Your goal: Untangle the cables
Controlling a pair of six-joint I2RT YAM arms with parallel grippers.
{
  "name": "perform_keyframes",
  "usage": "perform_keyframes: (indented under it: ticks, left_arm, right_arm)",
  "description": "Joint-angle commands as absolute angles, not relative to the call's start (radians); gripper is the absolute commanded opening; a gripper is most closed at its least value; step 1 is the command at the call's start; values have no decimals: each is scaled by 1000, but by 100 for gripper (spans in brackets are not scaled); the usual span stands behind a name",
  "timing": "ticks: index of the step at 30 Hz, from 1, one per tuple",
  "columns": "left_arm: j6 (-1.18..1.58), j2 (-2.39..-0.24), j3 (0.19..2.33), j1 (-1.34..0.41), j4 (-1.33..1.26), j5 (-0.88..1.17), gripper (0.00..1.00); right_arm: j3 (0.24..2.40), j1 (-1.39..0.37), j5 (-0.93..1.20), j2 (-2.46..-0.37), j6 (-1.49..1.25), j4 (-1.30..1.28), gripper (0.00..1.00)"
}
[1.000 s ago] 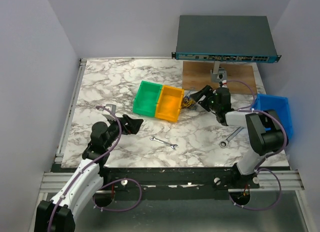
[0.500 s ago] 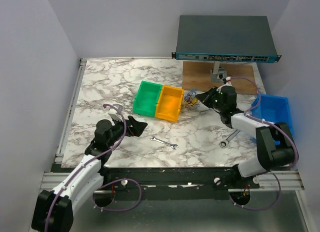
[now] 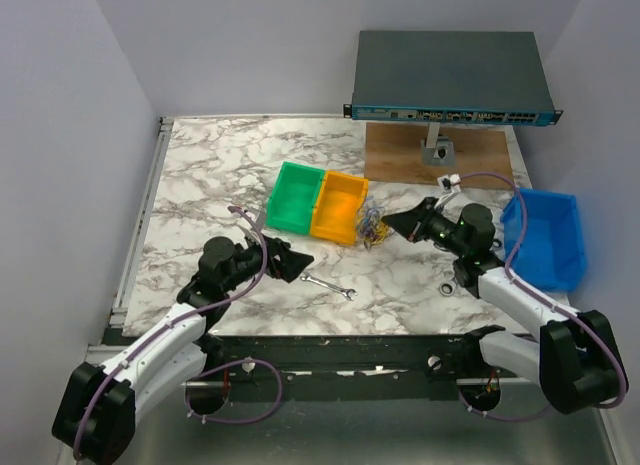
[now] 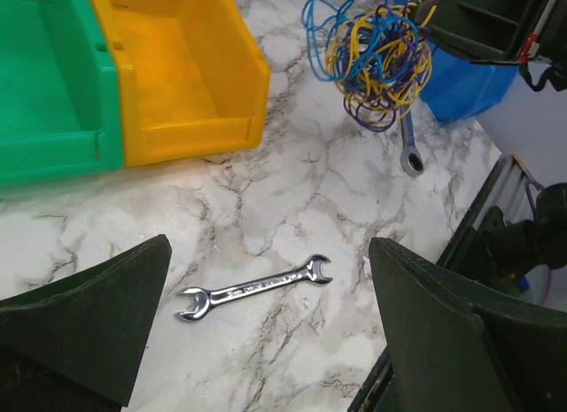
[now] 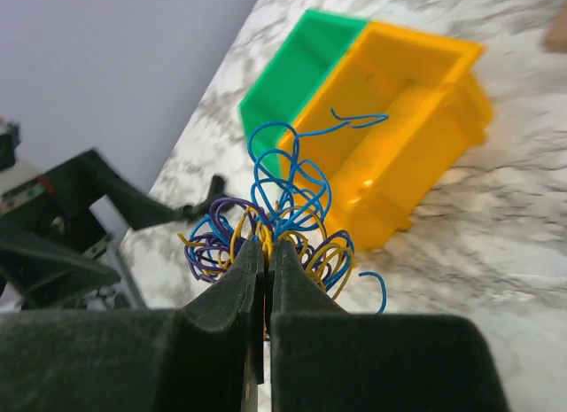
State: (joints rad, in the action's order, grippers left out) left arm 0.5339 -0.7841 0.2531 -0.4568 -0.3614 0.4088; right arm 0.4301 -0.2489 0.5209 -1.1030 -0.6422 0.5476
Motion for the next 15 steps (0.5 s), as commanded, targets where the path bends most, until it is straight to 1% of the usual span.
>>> perform_keyframes:
  ticks: [1,3,6,11,15]
  left_arm:
    - [501,-822,284,-500,-460,514,99]
    - [496,-842,291,-518,-467,515,99]
    - [491,-871,303,-543,-475,514,98]
    - [479,-902,321,-586,-481,497,99]
    - [473,-948,342,-625,-489,502,99]
  right_arm:
    - [376,-338,739,-1154,-624,773,0]
    - [378,-396,726,-1176,-593,787,1]
    - [413,-460,717,-1179,-554,726,0]
    - [404,-510,698,-1138,-562,724,1]
    - [412,-541,701,-1150,-598,749,1]
